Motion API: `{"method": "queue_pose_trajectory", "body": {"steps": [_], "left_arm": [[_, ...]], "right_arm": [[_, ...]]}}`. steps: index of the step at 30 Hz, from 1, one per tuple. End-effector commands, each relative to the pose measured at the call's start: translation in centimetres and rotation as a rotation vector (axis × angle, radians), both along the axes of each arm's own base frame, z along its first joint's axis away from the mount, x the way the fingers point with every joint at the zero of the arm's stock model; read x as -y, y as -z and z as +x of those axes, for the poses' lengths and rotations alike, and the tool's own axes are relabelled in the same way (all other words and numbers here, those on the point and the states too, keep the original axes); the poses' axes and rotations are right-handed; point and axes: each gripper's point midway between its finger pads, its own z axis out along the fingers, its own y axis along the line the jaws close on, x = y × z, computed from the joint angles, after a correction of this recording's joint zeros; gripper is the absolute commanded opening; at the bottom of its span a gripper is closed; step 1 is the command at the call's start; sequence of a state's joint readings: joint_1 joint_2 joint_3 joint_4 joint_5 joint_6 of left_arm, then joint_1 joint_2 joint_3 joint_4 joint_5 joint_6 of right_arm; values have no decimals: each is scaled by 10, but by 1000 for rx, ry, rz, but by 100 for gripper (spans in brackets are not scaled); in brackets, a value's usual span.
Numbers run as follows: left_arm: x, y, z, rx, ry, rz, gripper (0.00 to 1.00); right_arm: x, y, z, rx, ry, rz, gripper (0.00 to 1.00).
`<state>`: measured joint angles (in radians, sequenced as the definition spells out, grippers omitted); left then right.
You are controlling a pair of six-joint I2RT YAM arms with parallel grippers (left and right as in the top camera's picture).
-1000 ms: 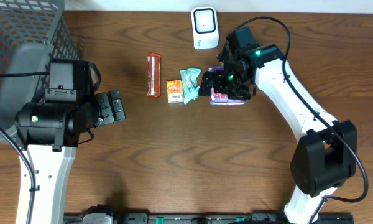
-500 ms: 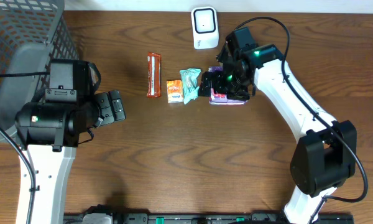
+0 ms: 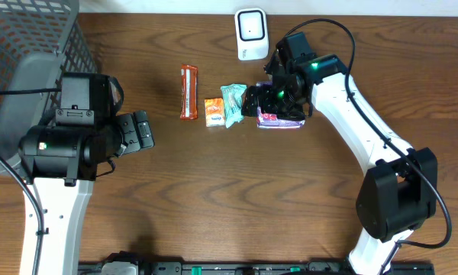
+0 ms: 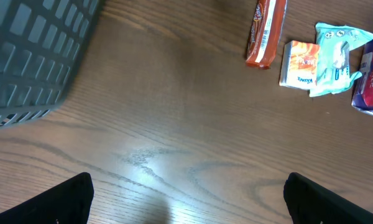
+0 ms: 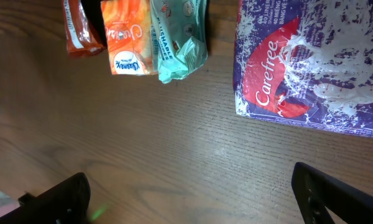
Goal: Scan the item barcode
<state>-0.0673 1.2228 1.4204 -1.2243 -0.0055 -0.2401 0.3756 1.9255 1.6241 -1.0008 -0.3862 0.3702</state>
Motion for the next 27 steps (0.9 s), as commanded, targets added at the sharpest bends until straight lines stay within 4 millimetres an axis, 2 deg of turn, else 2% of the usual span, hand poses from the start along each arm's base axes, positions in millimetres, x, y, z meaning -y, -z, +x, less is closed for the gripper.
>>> {"method": "queue_pose_trajectory", "body": {"steps": [1, 6, 18, 27], "left_arm": [[-1, -1, 0, 4, -14, -4, 98], [-1, -1, 0, 4, -14, -4, 98], [-1, -1, 0, 4, -14, -4, 98], [-1, -1, 0, 4, -14, -4, 98]], "right_arm": [[-6, -1, 2, 4, -11, 10, 99], [-8, -3, 6, 25, -11, 20, 99], [-25, -4, -4, 48, -104, 29, 99], [-26, -1, -5, 73, -128, -19, 99]]}}
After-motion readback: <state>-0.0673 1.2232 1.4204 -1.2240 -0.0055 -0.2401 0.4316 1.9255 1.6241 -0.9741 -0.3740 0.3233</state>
